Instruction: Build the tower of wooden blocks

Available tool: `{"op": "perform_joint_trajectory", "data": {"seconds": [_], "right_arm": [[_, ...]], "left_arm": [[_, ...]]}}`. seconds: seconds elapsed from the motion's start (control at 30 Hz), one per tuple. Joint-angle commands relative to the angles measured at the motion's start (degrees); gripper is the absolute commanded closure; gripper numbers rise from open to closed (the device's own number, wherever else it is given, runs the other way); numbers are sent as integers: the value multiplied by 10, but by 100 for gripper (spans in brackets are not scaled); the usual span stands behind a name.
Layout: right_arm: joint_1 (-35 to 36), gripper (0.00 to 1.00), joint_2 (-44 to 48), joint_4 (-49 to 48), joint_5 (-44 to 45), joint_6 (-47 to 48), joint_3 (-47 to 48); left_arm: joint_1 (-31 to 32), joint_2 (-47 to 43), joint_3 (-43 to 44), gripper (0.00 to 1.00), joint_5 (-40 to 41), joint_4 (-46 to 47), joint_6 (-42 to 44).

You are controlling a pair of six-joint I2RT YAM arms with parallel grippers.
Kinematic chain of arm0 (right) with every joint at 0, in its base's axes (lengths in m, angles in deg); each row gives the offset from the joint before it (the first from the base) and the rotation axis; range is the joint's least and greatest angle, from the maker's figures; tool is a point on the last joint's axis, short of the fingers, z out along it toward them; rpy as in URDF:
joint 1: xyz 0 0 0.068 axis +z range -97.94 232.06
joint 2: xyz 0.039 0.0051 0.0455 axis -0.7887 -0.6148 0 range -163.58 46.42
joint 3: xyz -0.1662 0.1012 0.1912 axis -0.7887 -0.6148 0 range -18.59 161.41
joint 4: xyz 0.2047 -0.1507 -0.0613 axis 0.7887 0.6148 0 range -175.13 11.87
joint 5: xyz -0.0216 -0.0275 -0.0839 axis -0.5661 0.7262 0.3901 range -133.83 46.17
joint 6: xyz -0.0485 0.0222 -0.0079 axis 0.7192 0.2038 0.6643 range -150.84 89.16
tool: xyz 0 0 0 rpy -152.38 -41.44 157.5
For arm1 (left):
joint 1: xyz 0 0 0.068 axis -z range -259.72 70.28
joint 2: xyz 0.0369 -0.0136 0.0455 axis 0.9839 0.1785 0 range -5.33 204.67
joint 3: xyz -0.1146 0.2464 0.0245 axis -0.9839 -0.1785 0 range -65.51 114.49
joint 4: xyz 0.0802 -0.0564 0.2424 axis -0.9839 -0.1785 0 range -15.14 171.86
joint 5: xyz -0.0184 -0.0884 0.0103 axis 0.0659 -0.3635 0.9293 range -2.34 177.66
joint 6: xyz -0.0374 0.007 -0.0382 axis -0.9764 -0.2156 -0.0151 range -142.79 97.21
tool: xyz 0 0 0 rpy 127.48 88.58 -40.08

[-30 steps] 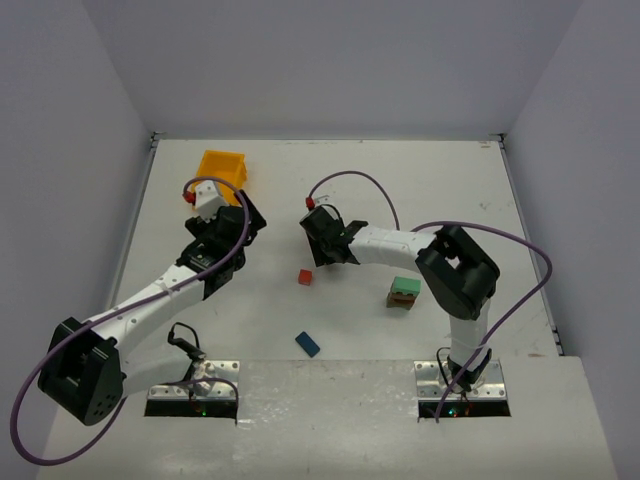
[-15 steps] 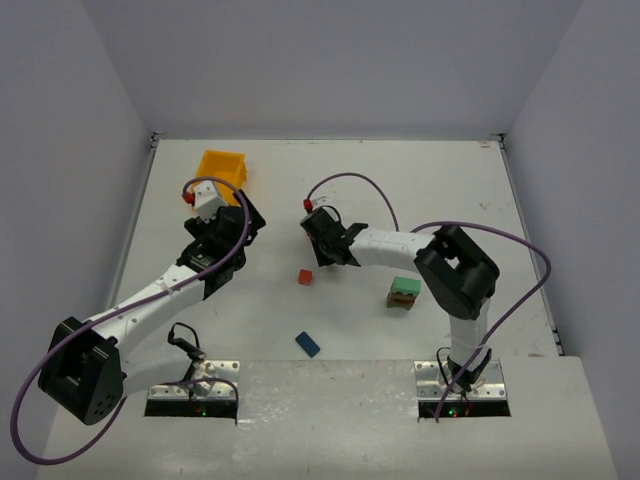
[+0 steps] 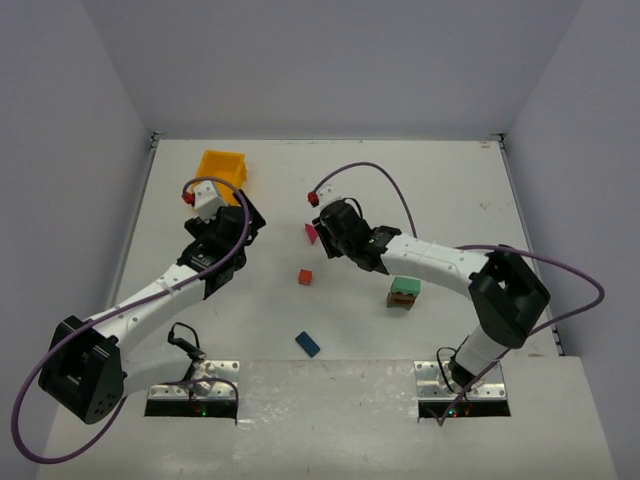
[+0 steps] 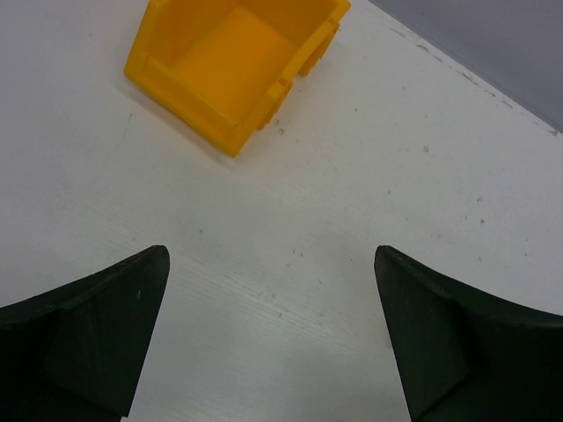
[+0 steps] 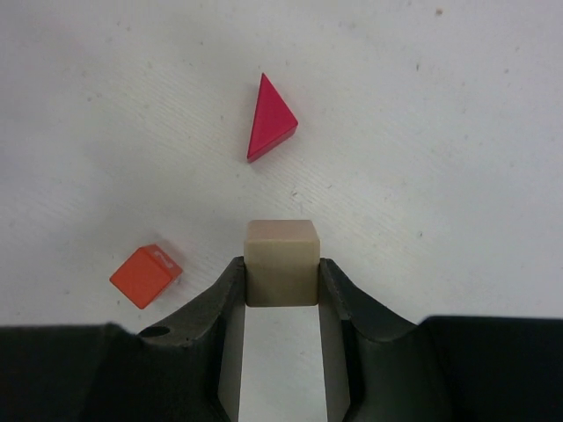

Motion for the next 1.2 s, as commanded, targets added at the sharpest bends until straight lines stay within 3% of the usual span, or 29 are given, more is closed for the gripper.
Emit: {"op": "perform_joint_trajectory", "data": {"seconds": [0.0, 0.13, 0.27, 0.43, 0.63, 0.77, 1.0, 1.1, 1.17], "right_arm": [[-18, 92, 63, -50, 4, 63, 6], [-64, 92, 114, -68, -45, 98, 15], [-163, 92, 163, -68, -154, 153, 40], [-202, 92, 204, -65, -183, 229, 53], [-259, 92, 237, -12, -289, 299, 62], [-293, 93, 248, 51, -356, 381, 65], [-343, 95, 267, 313, -518, 579, 112], [-344, 96, 286, 415, -552, 710, 103], [-344, 100, 287, 449, -546, 711, 93]], "left_arm": [[-3, 3, 9, 0, 12, 20, -7], [-4, 2, 9, 0, 22, 15, -13], [-3, 5, 7, 0, 24, 20, -12], [-4, 17, 12, 0, 39, 20, -11], [-3, 24, 28, 0, 31, 9, -1], [-3, 21, 24, 0, 23, 2, 2], [-3, 21, 28, 0, 11, -11, 17], [-4, 24, 29, 0, 5, -8, 25], [-4, 31, 29, 0, 3, 2, 28]]}}
